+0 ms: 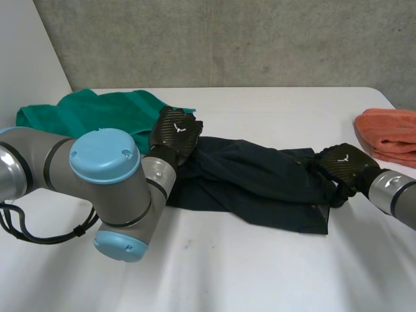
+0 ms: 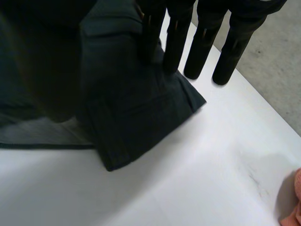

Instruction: Fold the laundry.

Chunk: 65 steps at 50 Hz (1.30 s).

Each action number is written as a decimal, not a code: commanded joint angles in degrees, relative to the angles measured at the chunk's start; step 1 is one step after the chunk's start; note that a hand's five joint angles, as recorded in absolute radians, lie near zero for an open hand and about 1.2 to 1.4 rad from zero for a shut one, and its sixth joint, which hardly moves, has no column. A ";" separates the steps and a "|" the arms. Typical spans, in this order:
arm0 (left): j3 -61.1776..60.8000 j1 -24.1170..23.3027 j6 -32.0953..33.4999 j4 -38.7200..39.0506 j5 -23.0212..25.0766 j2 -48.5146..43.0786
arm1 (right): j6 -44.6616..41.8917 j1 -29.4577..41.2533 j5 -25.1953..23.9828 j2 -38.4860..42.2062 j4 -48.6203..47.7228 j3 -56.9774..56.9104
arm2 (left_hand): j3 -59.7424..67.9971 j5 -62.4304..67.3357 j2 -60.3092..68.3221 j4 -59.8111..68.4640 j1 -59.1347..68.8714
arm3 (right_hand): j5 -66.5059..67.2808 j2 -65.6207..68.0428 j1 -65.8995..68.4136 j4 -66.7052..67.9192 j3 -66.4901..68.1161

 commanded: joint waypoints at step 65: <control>44.03 9.17 -8.01 3.80 8.71 -15.90 | 15.10 12.41 29.25 12.59 -15.34 -42.30 | -58.28 -55.53 -58.55 -58.60 -56.33 | -23.41 -22.52 -23.39 -23.19 -23.00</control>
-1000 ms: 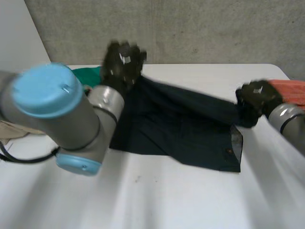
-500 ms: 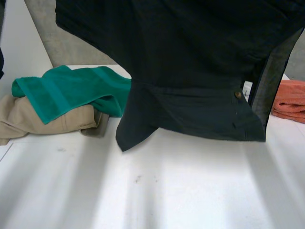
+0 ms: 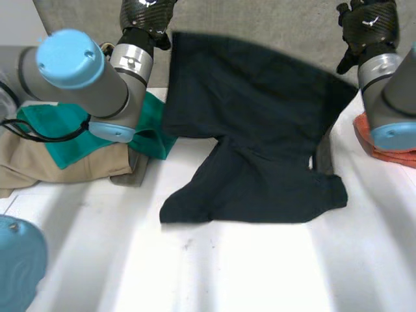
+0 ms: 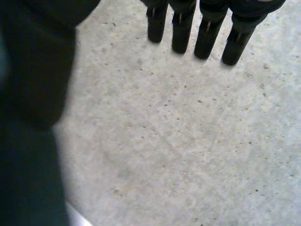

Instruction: Fold the laundry.

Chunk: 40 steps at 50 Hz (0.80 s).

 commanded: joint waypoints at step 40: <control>-58.49 -7.44 -6.48 -7.57 -5.63 14.92 | -24.61 -13.08 -33.12 -12.27 2.76 51.99 | 7.48 8.24 8.53 8.22 12.72 | 48.62 49.55 49.71 48.21 48.30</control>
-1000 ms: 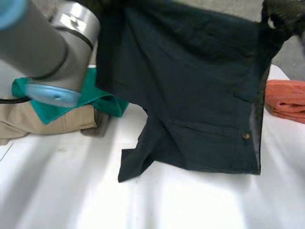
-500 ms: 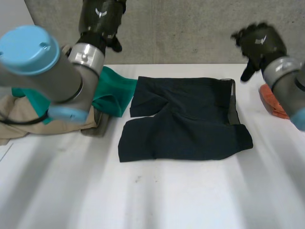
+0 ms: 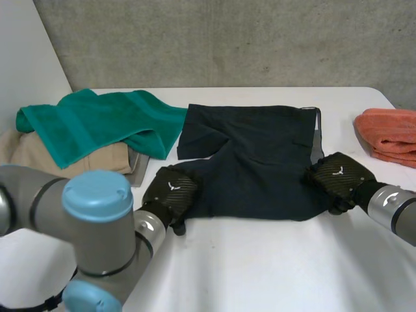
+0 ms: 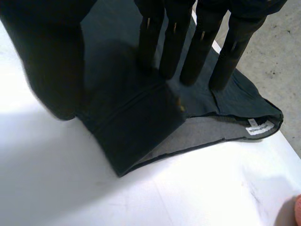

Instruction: Fold the laundry.

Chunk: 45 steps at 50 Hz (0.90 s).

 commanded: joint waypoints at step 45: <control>1.43 -9.10 8.19 -42.73 -3.04 17.77 | -18.46 -2.54 12.39 -20.66 43.47 2.24 | 59.96 59.57 59.89 59.74 60.31 | 40.72 40.40 40.08 40.69 40.59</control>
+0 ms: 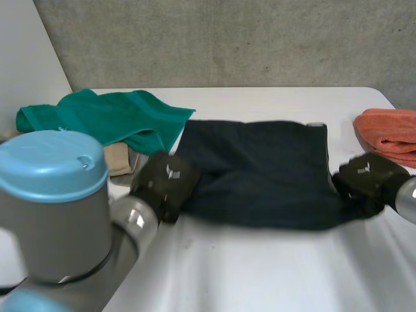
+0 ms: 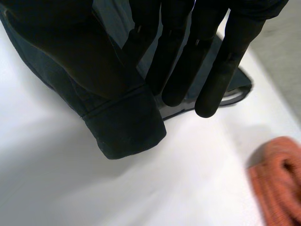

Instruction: Fold the laundry.

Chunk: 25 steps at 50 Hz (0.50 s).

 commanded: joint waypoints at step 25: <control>28.10 8.28 8.28 24.50 0.58 -30.08 | 9.49 8.82 6.68 18.31 -25.30 -17.16 | 11.90 12.94 11.49 11.41 15.65 | 12.54 13.65 18.46 11.41 11.99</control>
